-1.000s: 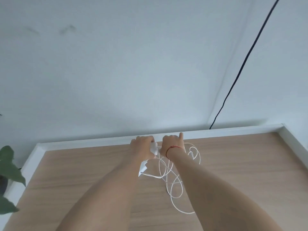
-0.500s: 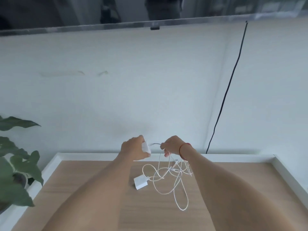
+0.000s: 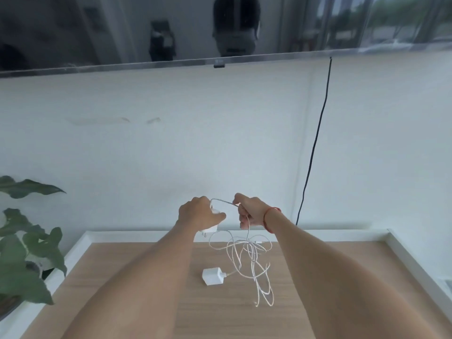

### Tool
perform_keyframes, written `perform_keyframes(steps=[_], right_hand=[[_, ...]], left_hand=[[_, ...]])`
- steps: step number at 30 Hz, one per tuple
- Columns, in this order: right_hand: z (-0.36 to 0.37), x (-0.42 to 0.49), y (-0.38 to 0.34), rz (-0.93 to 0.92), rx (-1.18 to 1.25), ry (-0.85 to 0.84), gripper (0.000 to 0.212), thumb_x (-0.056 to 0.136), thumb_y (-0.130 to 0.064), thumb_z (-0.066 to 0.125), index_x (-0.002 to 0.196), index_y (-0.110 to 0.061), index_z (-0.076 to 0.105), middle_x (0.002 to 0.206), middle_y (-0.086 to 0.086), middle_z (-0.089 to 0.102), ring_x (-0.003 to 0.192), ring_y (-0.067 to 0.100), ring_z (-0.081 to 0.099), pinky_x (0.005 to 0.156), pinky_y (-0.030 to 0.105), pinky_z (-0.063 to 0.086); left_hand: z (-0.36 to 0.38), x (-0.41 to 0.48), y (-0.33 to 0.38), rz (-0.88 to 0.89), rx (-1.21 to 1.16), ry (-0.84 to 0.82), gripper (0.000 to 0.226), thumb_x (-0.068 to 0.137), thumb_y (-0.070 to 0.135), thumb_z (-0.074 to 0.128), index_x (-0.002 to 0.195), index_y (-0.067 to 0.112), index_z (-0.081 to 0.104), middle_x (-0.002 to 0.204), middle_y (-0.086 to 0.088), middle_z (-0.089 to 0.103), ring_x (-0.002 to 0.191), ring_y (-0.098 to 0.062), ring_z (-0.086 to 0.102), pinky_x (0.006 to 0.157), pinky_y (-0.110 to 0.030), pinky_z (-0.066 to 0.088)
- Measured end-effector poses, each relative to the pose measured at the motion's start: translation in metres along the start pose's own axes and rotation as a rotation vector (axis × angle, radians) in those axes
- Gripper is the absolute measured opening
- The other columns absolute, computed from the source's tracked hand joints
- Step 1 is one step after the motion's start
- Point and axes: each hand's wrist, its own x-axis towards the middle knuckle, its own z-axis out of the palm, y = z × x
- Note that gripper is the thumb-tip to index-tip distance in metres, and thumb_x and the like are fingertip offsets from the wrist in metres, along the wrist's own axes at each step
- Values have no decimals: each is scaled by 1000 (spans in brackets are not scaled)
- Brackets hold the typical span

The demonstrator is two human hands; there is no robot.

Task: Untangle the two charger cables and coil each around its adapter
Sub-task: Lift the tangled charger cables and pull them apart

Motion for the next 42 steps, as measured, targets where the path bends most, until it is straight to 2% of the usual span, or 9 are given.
perform_keyframes(steps=[8,11,15,20,24,27,31,36,42], right_hand=[[-11,1,28,-65,-231,153,30,89,-12,40,70,-11,63,58,1,42,50,18,38,51,24,37],[1,5,17,-117,-248,132,28,92,-9,41,83,-13,67,69,1,45,54,15,38,49,21,35],[16,8,8,-160,-179,111,22,95,-10,43,93,-12,65,72,1,53,52,14,48,49,21,40],[23,12,-4,-242,-192,137,18,95,-12,48,94,-11,66,72,0,61,62,14,61,62,24,47],[26,9,-15,-281,-345,116,15,91,-17,56,92,-12,70,72,-3,67,64,12,63,65,27,51],[28,6,-23,-298,-384,94,15,91,-15,55,94,-12,69,77,-2,70,65,13,65,72,32,55],[29,4,-26,-313,-389,100,12,91,-11,54,97,-12,65,75,0,69,59,10,62,63,26,51],[10,-2,-11,-214,-499,60,29,88,-32,64,68,-11,62,64,2,63,56,14,58,58,22,50],[-2,-5,17,-180,-836,137,17,85,-30,55,73,-18,55,79,2,70,75,21,61,69,29,48]], left_hand=[[8,-3,-31,-31,-418,-174,28,70,21,73,97,17,70,103,-2,64,85,-21,63,67,-26,51],[6,-3,-30,-46,-611,-201,26,71,41,77,80,18,69,87,-2,71,79,-21,66,69,-25,47],[-2,-3,-26,-111,-635,-318,44,91,47,48,73,14,70,84,-11,75,69,-26,66,75,-33,54],[8,-6,-35,-123,-510,-276,58,97,36,31,57,16,68,95,-8,75,80,-24,58,85,-32,49],[10,-4,-34,-140,-646,-220,48,96,29,37,58,10,60,72,-6,75,78,-22,64,82,-30,48],[6,-2,-29,-121,-733,-162,39,90,23,49,53,11,48,47,-3,60,60,-24,55,63,-27,44],[-7,-4,-17,-54,-817,-129,24,84,24,65,65,11,58,59,0,42,55,-17,43,55,-24,41],[-24,-3,-18,-6,-756,30,33,91,24,54,62,10,62,50,0,38,50,-18,35,52,-24,30],[-13,-3,-9,-5,-820,266,40,100,27,46,75,-2,58,72,-2,58,66,-23,47,53,-24,34]])
